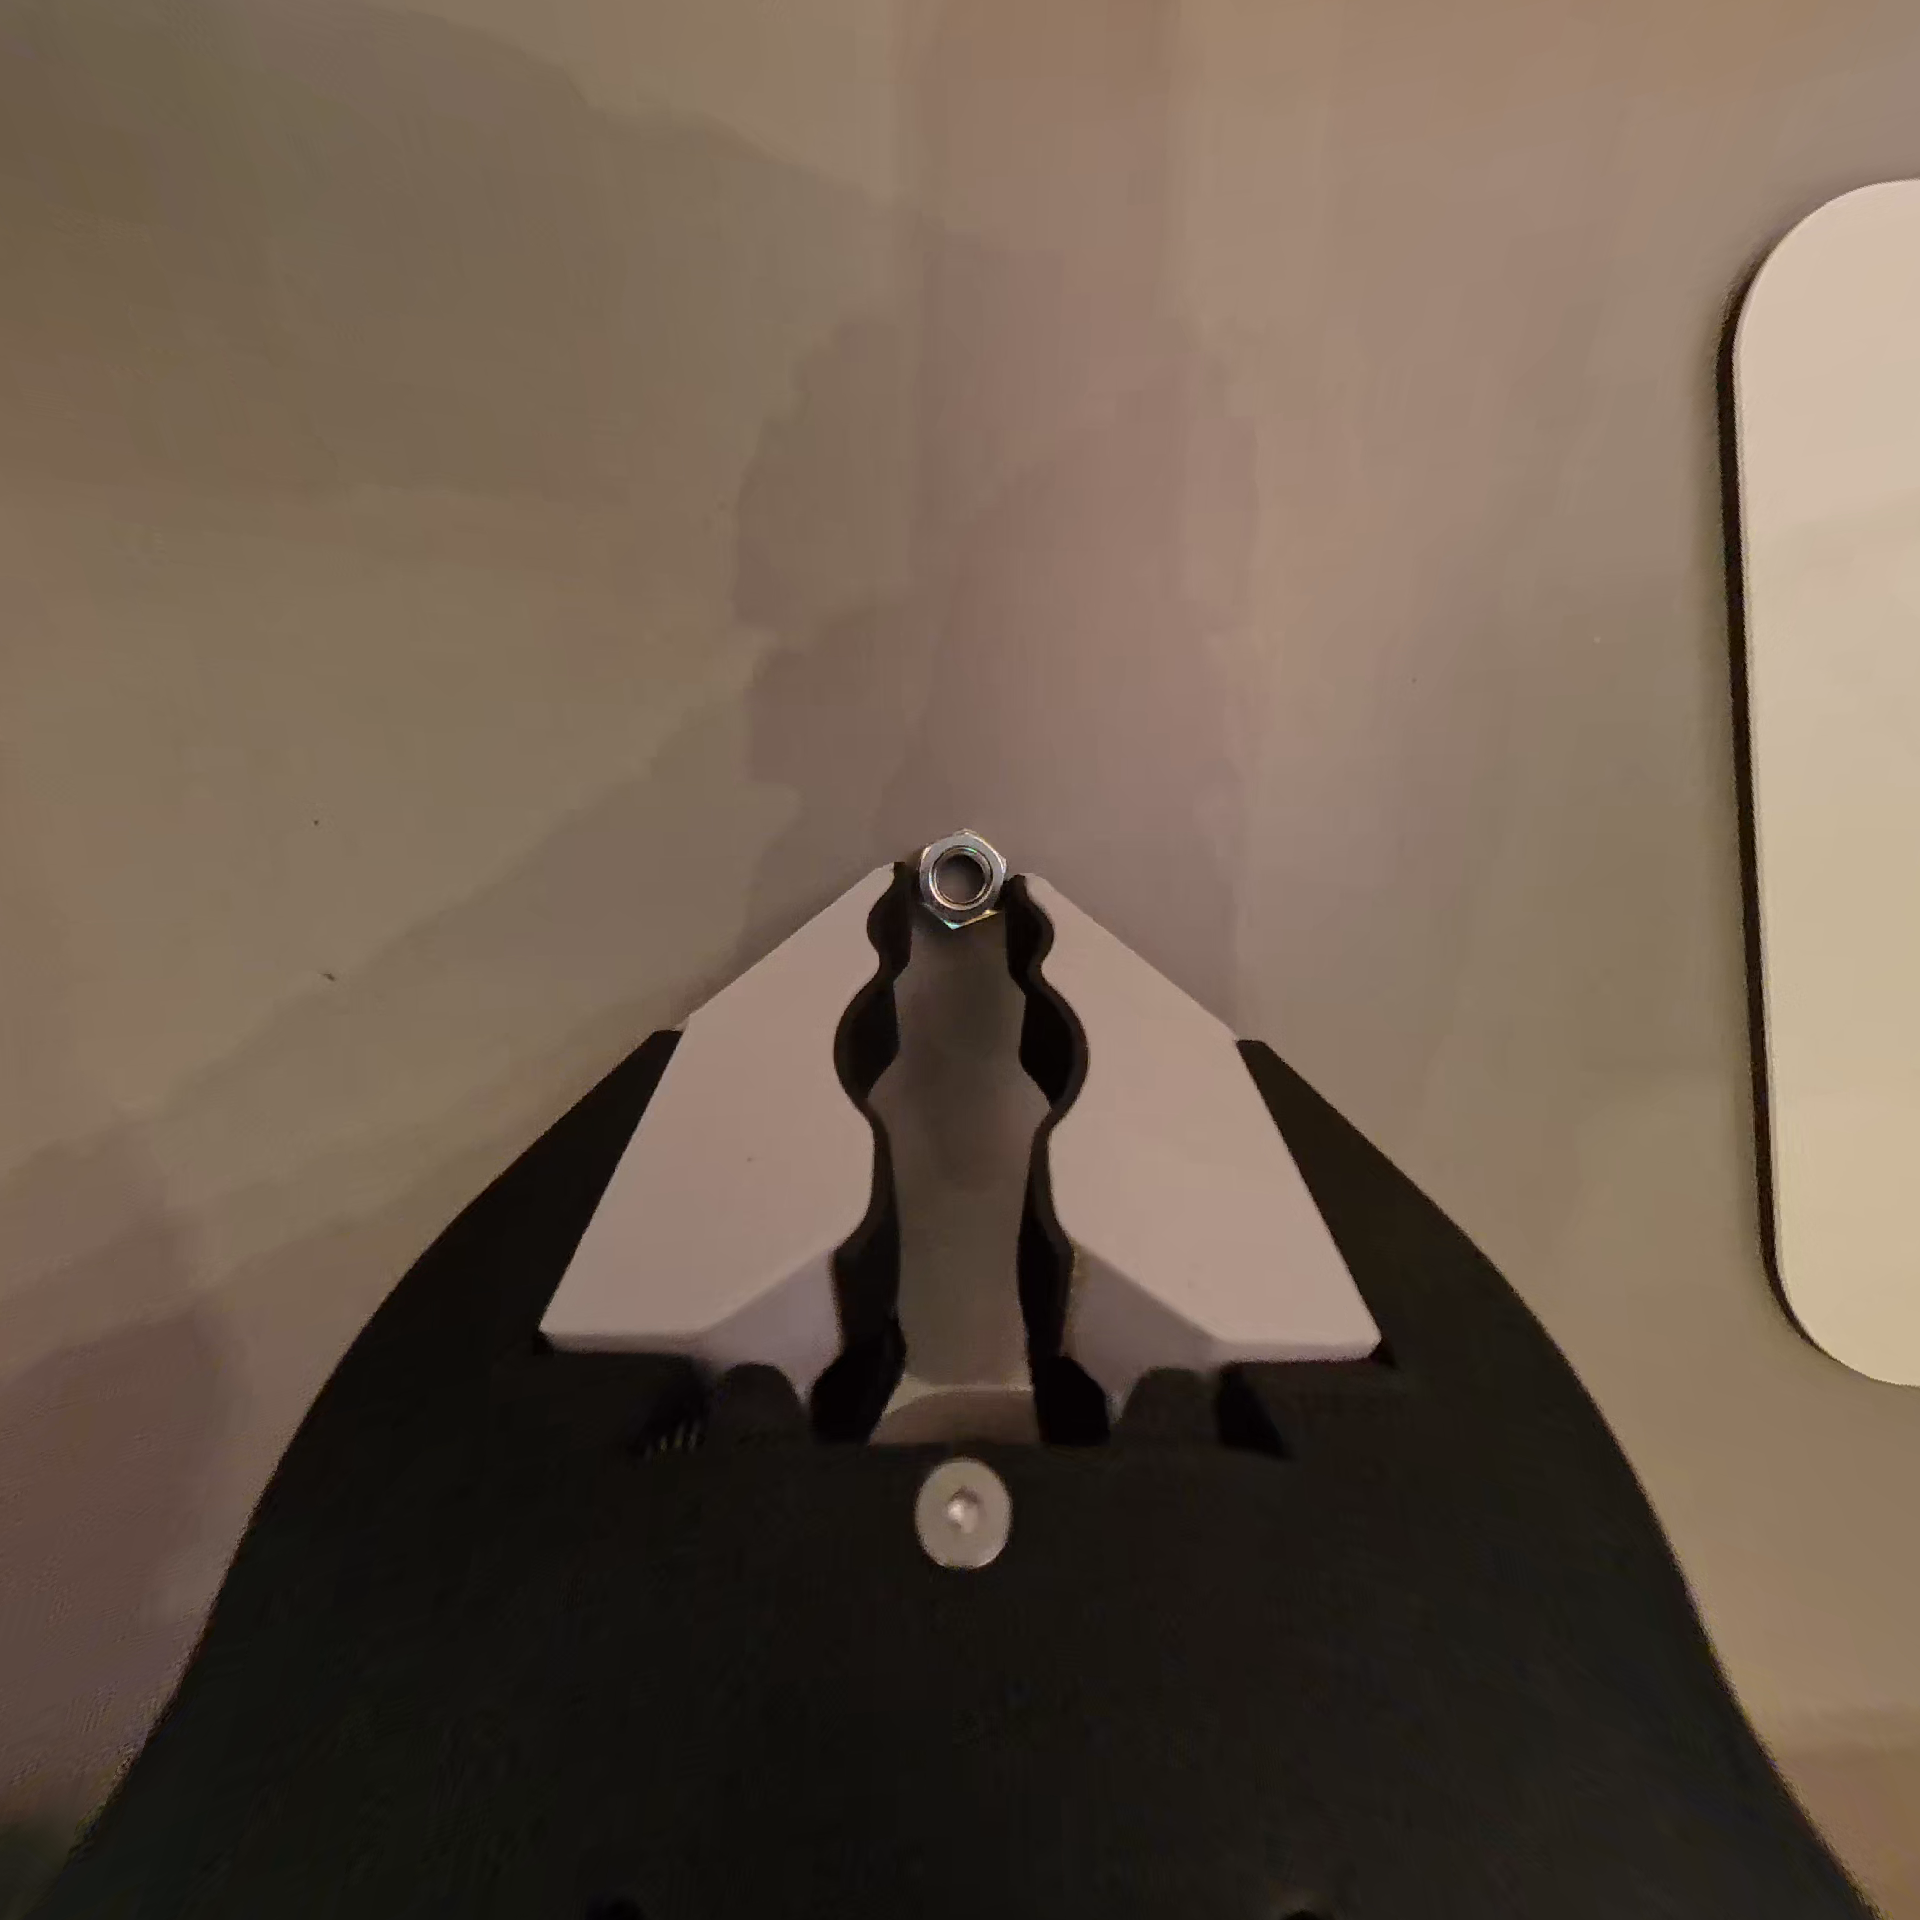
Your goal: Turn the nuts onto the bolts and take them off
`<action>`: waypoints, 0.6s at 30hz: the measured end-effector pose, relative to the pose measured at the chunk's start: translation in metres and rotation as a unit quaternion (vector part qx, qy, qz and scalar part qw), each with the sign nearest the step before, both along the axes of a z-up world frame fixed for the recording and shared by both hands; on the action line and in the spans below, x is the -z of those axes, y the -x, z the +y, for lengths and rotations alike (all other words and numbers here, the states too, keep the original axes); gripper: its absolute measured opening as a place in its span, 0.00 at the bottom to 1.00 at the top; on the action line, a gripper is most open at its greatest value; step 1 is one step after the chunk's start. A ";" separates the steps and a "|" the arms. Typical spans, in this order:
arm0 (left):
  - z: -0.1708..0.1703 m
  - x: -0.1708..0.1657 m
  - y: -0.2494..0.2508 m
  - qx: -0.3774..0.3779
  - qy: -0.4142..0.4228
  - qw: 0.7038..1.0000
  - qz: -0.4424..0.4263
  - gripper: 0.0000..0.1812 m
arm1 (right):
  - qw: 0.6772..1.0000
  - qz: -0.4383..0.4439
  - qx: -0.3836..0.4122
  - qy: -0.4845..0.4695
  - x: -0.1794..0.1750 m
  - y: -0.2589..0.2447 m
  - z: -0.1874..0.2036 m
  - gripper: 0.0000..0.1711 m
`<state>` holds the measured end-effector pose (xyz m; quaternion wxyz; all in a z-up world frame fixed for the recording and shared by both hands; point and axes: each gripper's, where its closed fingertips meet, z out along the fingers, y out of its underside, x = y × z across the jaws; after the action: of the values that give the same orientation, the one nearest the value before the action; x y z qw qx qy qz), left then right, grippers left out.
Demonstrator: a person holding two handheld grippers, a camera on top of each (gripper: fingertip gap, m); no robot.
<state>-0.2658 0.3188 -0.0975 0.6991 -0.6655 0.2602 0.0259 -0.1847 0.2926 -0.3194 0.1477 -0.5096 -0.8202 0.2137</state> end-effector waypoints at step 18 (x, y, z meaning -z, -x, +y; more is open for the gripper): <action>0.004 0.008 0.000 0.004 0.009 1.000 -0.005 0.08 | 0.993 0.113 -0.015 0.026 -0.054 0.011 -0.004 0.09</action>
<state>-0.2657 0.3229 -0.1059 0.6941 -0.6710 0.2600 0.0175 -0.1960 0.2891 -0.2659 0.2230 -0.4731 -0.8001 0.2938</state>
